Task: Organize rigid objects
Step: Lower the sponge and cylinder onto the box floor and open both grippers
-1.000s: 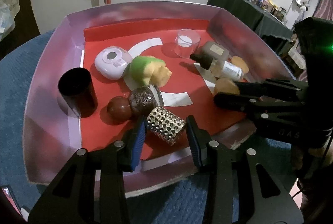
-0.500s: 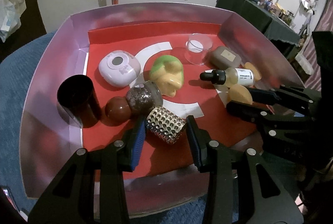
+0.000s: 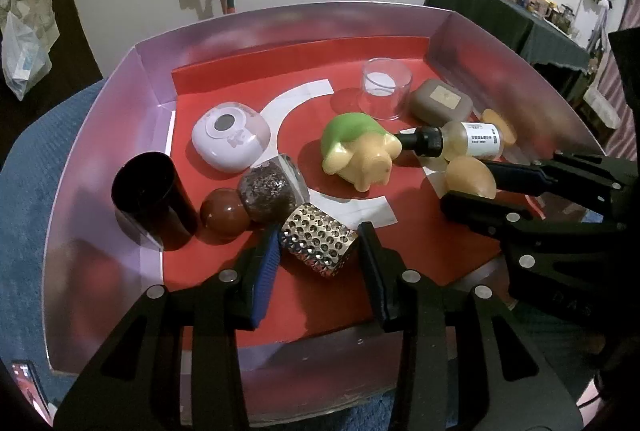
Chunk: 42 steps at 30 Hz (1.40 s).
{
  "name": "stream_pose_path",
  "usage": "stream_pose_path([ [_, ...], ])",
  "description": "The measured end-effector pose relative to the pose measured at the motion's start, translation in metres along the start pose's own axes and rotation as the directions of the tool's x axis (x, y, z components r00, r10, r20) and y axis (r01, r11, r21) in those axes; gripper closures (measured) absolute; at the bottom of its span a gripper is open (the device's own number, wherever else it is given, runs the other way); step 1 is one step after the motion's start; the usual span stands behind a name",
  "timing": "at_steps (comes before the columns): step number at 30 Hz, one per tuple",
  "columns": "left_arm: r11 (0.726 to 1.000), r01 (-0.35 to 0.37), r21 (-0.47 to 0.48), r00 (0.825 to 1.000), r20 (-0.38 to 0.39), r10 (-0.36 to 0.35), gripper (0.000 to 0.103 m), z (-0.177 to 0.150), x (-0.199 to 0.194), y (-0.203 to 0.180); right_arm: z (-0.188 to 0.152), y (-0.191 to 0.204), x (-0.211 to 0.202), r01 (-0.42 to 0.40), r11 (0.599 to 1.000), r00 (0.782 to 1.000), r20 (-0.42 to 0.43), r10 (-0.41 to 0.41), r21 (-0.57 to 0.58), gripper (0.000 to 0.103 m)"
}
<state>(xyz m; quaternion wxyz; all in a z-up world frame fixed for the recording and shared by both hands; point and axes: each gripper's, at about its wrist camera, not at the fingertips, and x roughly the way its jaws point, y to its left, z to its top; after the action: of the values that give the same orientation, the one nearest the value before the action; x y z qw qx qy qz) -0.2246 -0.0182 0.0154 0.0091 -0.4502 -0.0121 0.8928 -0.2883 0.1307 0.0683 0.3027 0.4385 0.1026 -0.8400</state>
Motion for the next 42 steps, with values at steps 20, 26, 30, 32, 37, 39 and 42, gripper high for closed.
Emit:
stream_pose_path([
  [20,1.0,-0.003,-0.005,1.0,0.005,0.003,0.066,0.001,0.002,0.003,-0.002,0.006,0.001,0.042,0.999,0.999,0.008,-0.042,-0.033,0.063],
  [26,1.0,-0.021,-0.003,1.0,0.008,0.021,0.063,0.001,0.001,0.002,-0.002,0.003,0.0,0.012,1.0,1.0,0.013,-0.012,-0.01,0.054],
  [30,0.999,-0.035,-0.009,0.999,0.015,0.035,0.06,0.0,-0.003,0.003,-0.004,0.005,-0.004,0.015,1.0,1.0,0.025,-0.014,-0.016,0.043],
  [32,0.999,-0.036,-0.009,0.999,0.021,0.036,0.06,-0.001,-0.006,0.004,-0.005,0.005,-0.006,0.008,1.0,0.999,0.031,-0.008,-0.016,0.042],
  [37,0.999,-0.054,-0.007,0.997,0.05,0.054,0.034,-0.004,-0.016,0.004,-0.007,0.006,-0.019,-0.003,1.0,0.998,0.068,0.004,-0.006,0.034],
  [39,0.998,-0.056,-0.006,0.997,0.055,0.056,0.034,-0.005,-0.02,0.004,-0.009,0.007,-0.025,-0.009,1.0,0.997,0.082,0.009,-0.005,0.029],
  [42,0.998,-0.069,-0.003,0.996,0.064,0.069,0.034,-0.008,-0.026,0.004,-0.012,0.007,-0.033,-0.019,1.0,0.995,0.098,0.019,-0.001,0.028],
])
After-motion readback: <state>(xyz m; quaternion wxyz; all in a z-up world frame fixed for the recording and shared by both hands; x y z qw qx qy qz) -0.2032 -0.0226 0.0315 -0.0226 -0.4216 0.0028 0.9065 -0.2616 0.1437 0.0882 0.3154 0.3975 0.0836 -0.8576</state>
